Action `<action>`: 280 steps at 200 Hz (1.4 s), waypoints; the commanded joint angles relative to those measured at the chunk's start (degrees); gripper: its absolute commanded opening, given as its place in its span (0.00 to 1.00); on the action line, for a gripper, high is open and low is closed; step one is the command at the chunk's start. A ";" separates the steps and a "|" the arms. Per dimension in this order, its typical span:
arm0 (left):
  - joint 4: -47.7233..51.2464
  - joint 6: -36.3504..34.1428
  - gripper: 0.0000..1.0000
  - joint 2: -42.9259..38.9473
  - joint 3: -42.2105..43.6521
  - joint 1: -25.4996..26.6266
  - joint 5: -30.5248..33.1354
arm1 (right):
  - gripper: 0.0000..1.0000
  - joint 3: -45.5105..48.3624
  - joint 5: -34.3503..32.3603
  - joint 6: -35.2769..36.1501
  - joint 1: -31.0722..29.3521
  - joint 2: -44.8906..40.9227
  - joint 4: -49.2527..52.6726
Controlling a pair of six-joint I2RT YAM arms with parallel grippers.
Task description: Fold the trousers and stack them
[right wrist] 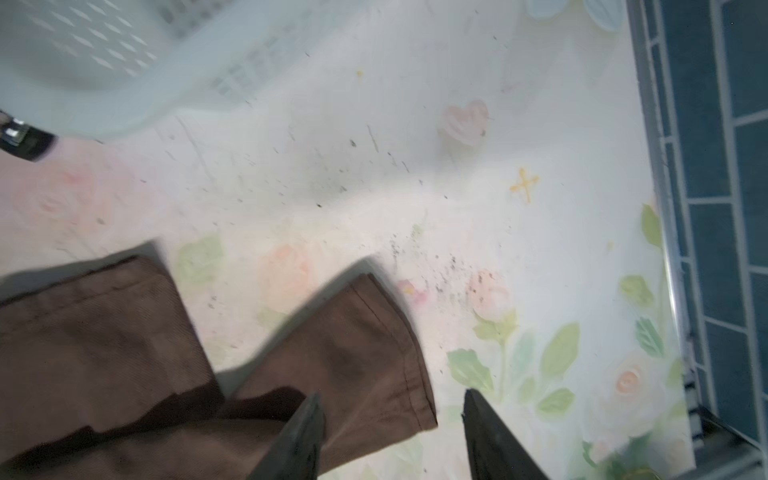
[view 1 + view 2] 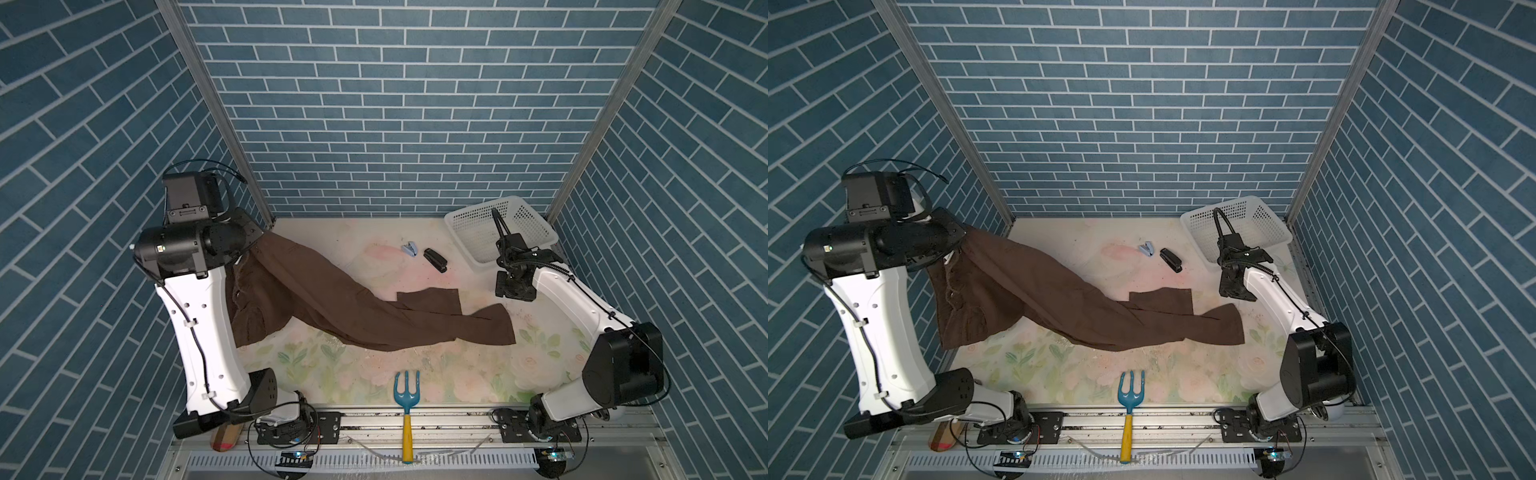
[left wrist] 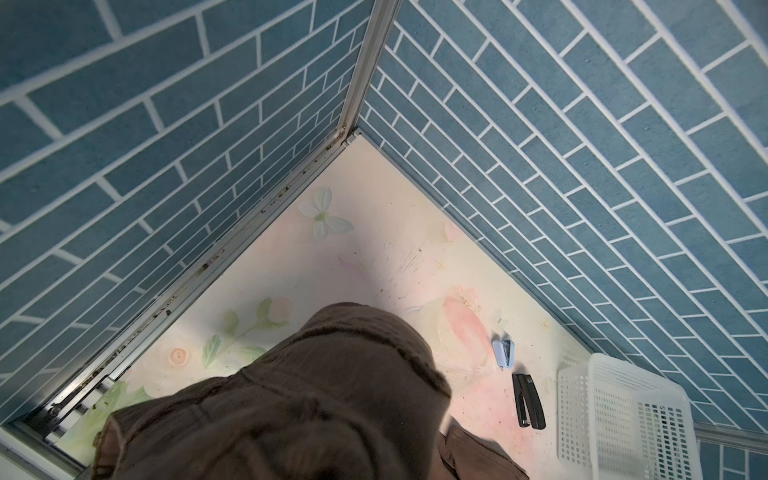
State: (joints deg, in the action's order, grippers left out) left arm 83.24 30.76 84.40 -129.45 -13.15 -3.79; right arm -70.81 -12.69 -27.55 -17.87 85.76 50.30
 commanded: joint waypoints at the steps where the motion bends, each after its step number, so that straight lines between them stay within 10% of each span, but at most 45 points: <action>1: -0.66 -1.81 0.00 -0.58 -0.71 -0.42 -0.75 | 0.34 -0.92 10.23 6.22 -2.25 -5.32 -4.99; 21: -2.55 -2.02 0.00 -2.02 3.24 -0.43 0.19 | 0.01 3.84 11.50 6.67 -8.05 -7.96 -0.84; 58: -3.50 -1.63 0.00 -2.88 6.19 -0.43 -0.93 | 0.00 18.44 19.10 -4.77 -16.79 -12.93 -2.49; 138: -3.06 -1.92 0.00 -4.49 9.52 -0.43 -0.60 | 0.62 25.38 17.35 -6.27 -16.90 -5.22 -7.18; 280: -4.50 -1.90 0.01 -6.08 13.57 -0.45 -2.50 | 0.62 18.16 6.34 -1.54 -9.82 7.18 -12.24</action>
State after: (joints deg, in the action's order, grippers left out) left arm 80.42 29.52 78.43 -114.83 -13.26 -5.65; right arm -51.03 -1.72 -28.47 -28.53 91.83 40.58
